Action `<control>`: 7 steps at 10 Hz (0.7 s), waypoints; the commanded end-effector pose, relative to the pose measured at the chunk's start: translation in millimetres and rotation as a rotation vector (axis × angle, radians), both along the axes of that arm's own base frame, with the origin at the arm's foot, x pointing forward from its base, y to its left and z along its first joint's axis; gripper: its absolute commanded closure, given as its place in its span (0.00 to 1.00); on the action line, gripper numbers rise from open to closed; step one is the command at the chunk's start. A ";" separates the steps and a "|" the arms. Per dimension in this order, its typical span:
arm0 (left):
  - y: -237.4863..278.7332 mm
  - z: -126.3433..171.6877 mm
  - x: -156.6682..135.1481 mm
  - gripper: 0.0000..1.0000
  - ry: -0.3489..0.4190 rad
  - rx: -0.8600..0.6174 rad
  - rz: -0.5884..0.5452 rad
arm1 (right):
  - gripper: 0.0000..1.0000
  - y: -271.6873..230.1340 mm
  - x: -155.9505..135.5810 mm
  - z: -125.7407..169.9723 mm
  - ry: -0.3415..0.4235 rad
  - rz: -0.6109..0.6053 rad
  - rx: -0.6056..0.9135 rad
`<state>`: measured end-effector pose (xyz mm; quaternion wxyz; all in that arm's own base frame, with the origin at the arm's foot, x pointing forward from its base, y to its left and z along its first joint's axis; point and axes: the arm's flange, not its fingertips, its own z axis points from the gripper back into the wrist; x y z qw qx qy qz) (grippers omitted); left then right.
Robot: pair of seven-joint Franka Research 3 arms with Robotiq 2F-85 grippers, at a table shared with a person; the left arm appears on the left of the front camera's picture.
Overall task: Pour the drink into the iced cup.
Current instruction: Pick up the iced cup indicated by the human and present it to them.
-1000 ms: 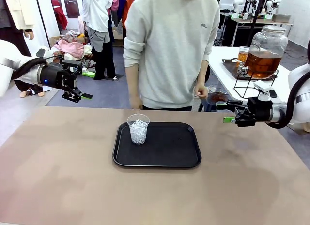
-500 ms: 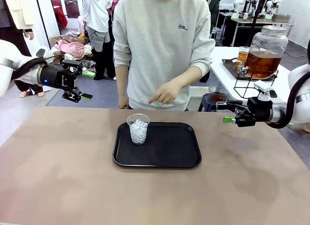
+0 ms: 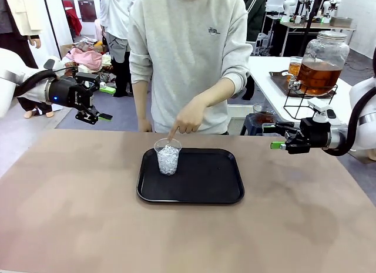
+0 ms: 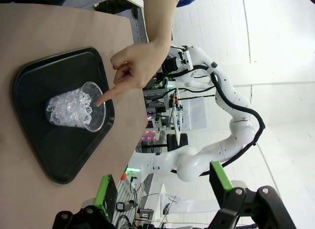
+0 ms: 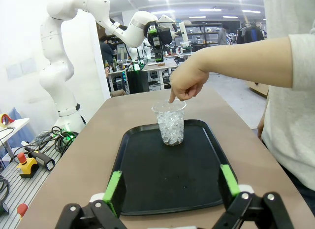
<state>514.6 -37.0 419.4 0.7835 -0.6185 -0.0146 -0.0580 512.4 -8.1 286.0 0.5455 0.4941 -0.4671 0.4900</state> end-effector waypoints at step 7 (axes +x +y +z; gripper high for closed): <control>-3.4 3.0 6.9 0.00 -0.338 0.041 0.023 | 0.00 0.4 1.7 3.1 -0.004 -0.003 -0.008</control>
